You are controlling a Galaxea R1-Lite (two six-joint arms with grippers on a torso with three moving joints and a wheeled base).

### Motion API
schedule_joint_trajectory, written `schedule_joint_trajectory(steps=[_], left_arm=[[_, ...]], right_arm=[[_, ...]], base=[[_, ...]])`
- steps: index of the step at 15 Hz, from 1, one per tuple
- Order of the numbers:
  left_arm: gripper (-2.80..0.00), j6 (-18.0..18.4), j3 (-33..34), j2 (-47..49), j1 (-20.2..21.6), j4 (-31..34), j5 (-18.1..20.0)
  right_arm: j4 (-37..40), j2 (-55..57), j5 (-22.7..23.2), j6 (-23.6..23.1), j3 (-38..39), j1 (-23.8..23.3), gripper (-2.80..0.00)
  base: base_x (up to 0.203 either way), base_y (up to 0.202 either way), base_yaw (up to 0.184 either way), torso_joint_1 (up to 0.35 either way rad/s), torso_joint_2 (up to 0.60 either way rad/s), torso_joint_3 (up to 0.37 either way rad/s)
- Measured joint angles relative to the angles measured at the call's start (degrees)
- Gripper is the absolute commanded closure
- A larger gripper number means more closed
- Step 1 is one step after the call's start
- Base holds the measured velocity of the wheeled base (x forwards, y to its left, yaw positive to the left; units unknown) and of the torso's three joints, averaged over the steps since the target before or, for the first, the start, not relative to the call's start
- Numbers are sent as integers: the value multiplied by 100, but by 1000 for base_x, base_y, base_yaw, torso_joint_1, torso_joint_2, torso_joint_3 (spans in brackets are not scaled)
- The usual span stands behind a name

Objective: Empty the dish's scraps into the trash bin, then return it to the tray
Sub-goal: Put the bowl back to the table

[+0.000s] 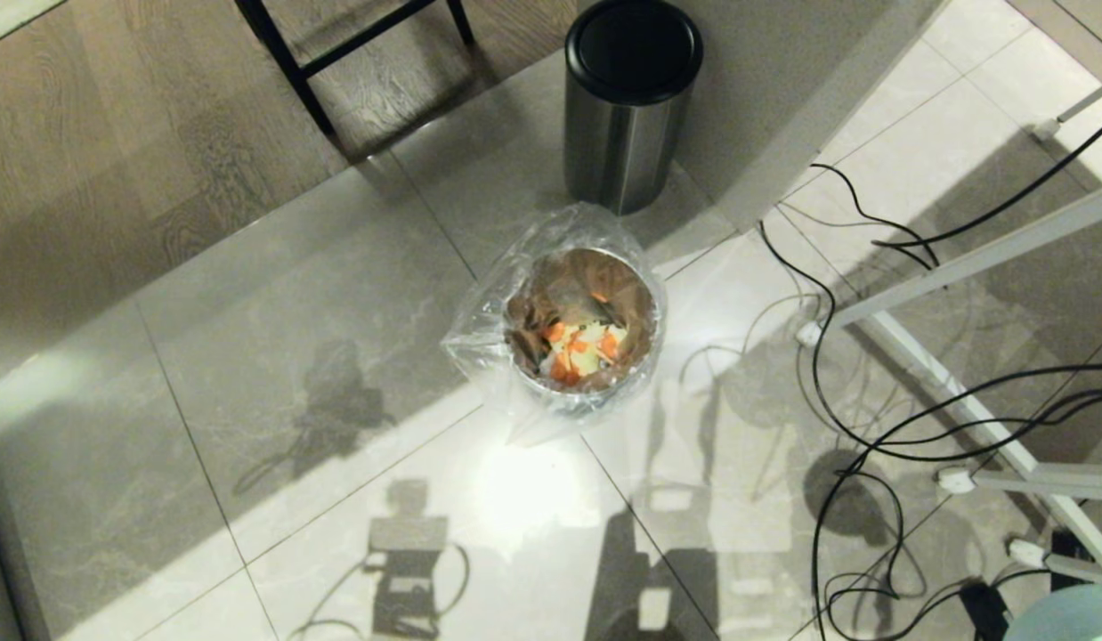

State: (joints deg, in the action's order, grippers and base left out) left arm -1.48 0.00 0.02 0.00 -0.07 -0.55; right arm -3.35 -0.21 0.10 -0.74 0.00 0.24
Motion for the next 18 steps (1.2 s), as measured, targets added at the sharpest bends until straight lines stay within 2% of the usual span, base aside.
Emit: schedule_joint_trajectory(steps=[14, 18], left_arm=[[0, 2, 0, 0, 0, 5, -4], [0, 2, 0, 0, 0, 4, -5]], right_arm=[[-4, 0, -7, 16, 0, 0, 0], [-3, 2, -10, 14, 0, -2, 0]], base=[[0, 0, 0, 0, 0, 0], [0, 0, 0, 5, -1, 137]])
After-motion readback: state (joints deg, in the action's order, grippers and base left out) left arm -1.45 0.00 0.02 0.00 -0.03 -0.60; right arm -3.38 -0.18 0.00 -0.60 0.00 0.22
